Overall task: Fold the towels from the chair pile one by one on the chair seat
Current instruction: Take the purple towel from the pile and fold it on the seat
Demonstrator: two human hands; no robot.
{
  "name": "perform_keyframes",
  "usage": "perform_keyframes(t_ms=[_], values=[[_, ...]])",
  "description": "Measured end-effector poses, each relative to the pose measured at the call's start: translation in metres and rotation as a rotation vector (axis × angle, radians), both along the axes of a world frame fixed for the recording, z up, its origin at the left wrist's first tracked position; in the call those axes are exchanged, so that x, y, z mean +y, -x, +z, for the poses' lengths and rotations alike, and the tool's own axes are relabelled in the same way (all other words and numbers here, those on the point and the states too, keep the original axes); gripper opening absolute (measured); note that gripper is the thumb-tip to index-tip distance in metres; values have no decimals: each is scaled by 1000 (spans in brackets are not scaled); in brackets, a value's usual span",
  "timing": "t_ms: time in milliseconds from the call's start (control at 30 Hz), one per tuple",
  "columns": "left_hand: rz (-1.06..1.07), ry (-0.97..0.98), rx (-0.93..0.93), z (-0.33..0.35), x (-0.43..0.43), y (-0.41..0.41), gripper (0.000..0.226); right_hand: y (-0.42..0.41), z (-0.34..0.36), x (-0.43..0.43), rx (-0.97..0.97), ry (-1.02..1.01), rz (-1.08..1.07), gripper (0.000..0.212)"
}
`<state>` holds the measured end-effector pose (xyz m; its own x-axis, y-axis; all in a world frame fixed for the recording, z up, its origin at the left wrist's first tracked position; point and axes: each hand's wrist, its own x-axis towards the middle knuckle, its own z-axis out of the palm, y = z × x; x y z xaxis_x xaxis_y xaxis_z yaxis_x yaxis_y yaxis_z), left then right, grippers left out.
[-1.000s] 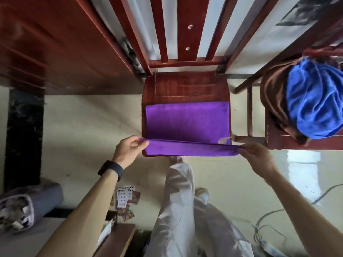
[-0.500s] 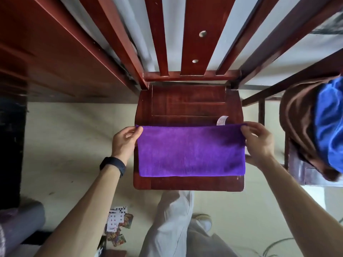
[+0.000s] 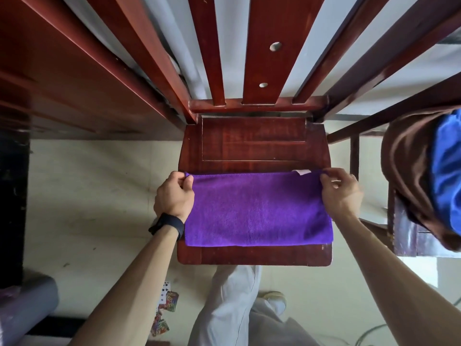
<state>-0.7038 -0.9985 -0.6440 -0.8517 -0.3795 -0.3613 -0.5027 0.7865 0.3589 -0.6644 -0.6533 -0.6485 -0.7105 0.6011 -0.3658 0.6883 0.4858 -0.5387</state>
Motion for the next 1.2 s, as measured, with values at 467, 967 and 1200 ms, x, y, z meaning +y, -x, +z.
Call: perform_keyframes(t_ms=[467,967,1200], values=[[-600,234,-14,-35,29,-77,74,-54,-25,-30,-121,-440,672,65],[-1221,423,65,3,71,36,71,-151,16,-32,-213,-382,439,78],[-1486,496,82,15,186,38,76,-222,39,-94,-247,-135,287,62]])
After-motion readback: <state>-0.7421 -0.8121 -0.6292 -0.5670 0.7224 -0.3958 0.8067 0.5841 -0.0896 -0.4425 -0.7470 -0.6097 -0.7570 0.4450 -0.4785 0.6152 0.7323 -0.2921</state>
